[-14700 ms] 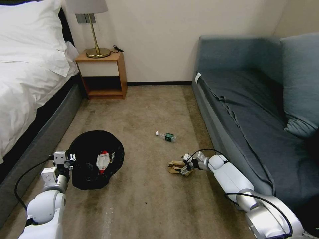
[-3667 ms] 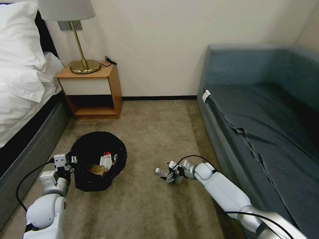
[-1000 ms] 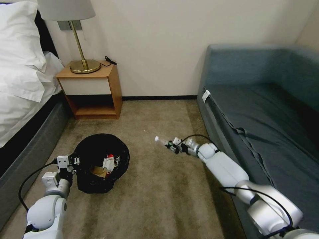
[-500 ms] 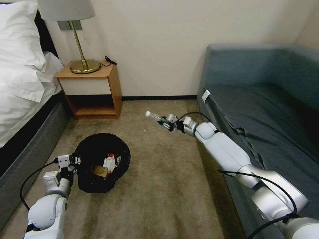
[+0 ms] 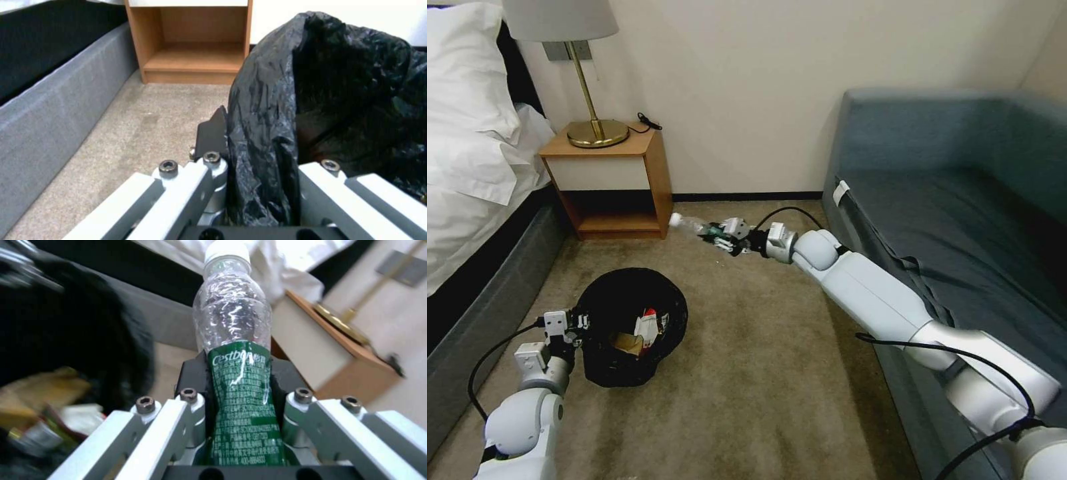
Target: Pick up the trash bin, then pick up the garbage on the floor and place it into the trash bin.
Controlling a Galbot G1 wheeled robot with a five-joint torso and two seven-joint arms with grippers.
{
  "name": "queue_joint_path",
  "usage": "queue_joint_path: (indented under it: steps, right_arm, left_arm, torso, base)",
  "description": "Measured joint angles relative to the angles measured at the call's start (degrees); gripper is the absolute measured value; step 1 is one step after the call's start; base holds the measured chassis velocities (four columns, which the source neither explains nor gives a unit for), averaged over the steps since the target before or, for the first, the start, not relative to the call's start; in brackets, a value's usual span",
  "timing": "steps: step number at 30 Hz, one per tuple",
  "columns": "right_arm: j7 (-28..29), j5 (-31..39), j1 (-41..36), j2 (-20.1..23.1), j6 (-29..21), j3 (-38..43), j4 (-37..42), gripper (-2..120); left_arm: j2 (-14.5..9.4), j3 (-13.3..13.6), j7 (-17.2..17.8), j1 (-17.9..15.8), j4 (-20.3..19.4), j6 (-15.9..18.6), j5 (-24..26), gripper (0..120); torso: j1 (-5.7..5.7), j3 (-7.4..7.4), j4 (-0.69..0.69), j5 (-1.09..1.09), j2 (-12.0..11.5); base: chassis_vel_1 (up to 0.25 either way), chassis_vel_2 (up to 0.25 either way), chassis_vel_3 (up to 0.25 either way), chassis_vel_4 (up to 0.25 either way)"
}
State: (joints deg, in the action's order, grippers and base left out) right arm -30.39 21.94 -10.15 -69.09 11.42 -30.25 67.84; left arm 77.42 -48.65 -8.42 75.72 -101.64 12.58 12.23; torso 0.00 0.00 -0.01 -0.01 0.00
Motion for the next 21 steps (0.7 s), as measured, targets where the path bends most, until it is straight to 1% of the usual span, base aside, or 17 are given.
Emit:
queue_joint_path:
  steps: [4,7,10,16,21]
  right_arm:
    - [0.8,0.5,-0.5,-0.5,-0.3,-3.4,2.8,20]
    - [0.8,0.5,-0.6,-0.9,-0.3,-4.4,3.3,20]
    - [0.8,0.6,-0.8,-2.1,-0.2,-7.9,4.7,20]
    - [1.3,0.4,-1.0,-4.1,-0.1,-10.0,4.2,20]
    - [1.8,0.1,-1.6,-4.7,0.2,-10.5,3.5,20]
  left_arm:
    - [0.2,0.0,0.0,-0.2,-0.2,0.0,0.0,5]
    - [0.2,0.0,0.0,-0.4,-0.2,0.0,0.0,5]
    - [0.4,0.1,0.1,-1.1,0.5,0.0,-0.2,5]
    - [0.8,0.3,0.2,-1.2,0.5,0.2,-0.6,5]
    - [1.2,0.3,0.2,-0.9,-0.1,0.2,-0.9,5]
  torso:
    - [0.0,0.0,0.01,0.0,0.0]
    - [0.0,0.0,0.01,0.0,0.0]
    - [0.0,0.0,0.01,0.0,0.0]
    - [0.0,0.0,0.01,0.0,0.0]
    - [0.0,0.0,0.01,0.0,0.0]
  base:
    - [0.0,0.0,0.0,0.0]
    - [0.0,0.0,0.0,0.0]
    - [0.0,0.0,0.0,0.0]
    - [0.0,0.0,0.0,0.0]
    - [0.0,0.0,0.0,0.0]
